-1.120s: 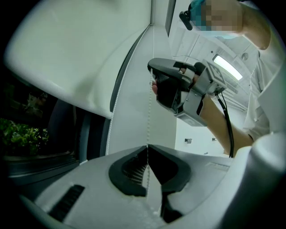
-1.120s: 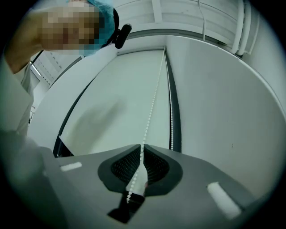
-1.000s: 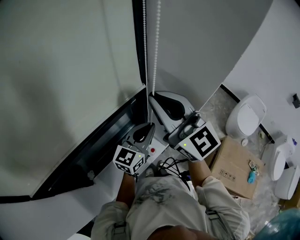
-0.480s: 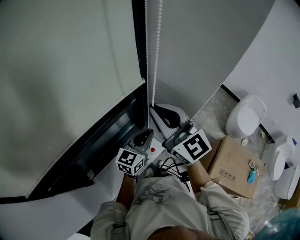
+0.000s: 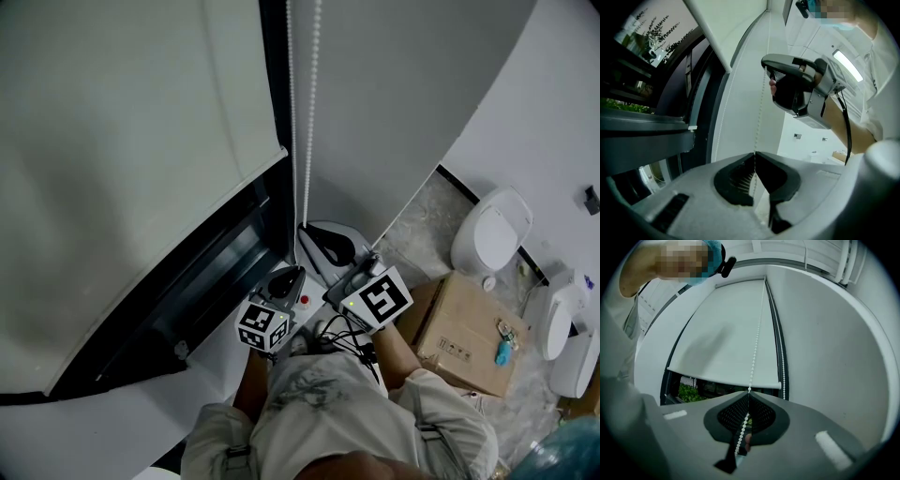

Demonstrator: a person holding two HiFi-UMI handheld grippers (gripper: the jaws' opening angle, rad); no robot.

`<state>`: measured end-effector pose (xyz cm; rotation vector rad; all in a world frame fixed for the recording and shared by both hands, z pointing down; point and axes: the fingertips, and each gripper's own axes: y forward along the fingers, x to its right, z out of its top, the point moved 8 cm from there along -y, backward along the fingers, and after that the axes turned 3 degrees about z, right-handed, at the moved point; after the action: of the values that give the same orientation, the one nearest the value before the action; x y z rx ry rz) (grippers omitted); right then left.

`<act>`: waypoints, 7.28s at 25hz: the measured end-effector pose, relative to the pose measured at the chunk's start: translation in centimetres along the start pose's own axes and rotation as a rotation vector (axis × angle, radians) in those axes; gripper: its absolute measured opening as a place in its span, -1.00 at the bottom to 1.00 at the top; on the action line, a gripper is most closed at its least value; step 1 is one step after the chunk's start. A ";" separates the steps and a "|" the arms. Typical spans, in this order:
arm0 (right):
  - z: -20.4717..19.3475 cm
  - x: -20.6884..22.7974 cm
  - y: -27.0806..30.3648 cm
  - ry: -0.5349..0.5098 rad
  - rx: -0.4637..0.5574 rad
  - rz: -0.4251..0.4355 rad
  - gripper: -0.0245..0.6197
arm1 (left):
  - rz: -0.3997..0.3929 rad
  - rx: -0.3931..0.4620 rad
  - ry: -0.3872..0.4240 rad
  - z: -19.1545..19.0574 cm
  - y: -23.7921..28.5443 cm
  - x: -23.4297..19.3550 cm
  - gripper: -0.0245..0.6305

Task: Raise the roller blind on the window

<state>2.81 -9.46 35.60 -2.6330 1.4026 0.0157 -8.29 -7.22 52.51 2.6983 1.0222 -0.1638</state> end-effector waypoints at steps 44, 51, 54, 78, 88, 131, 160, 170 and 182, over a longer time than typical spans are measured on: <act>-4.5 -1.4 -1.7 0.037 -0.077 0.009 -0.89 | -0.077 0.357 0.268 21.7 -3.9 4.4 -0.67; -4.8 -1.5 -2.1 0.036 -0.094 0.010 -0.89 | -0.107 0.409 0.278 24.7 -3.1 4.7 -0.68; -4.4 -1.6 -1.8 0.029 -0.074 0.012 -0.89 | -0.107 0.424 0.292 25.5 -3.2 4.9 -0.82; -12.8 -2.5 -2.2 0.113 -0.243 0.010 -0.89 | -0.026 0.254 0.185 17.1 -1.5 2.7 -0.89; -17.5 -3.0 -2.3 0.159 -0.319 0.017 -0.89 | -0.011 0.175 0.116 12.5 -0.6 1.2 -0.89; 4.0 1.3 0.6 -0.013 0.084 0.085 -0.61 | 0.015 0.114 0.053 7.2 -1.0 -0.1 -0.89; 1.1 1.7 2.2 -0.003 -0.001 0.069 -0.89 | 0.035 -0.003 0.014 2.2 0.3 -0.4 -0.89; -3.8 1.0 1.4 0.039 -0.091 0.062 -0.89 | 0.037 -0.103 -0.031 -2.7 1.2 -0.8 -0.89; -8.2 -0.1 0.6 0.077 -0.178 0.057 -0.89 | 0.043 -0.172 -0.060 -7.6 1.4 -1.4 -0.89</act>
<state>1.73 -10.88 43.67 -2.7616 1.5696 0.0482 -8.31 -7.06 60.32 2.5421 0.9155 -0.1411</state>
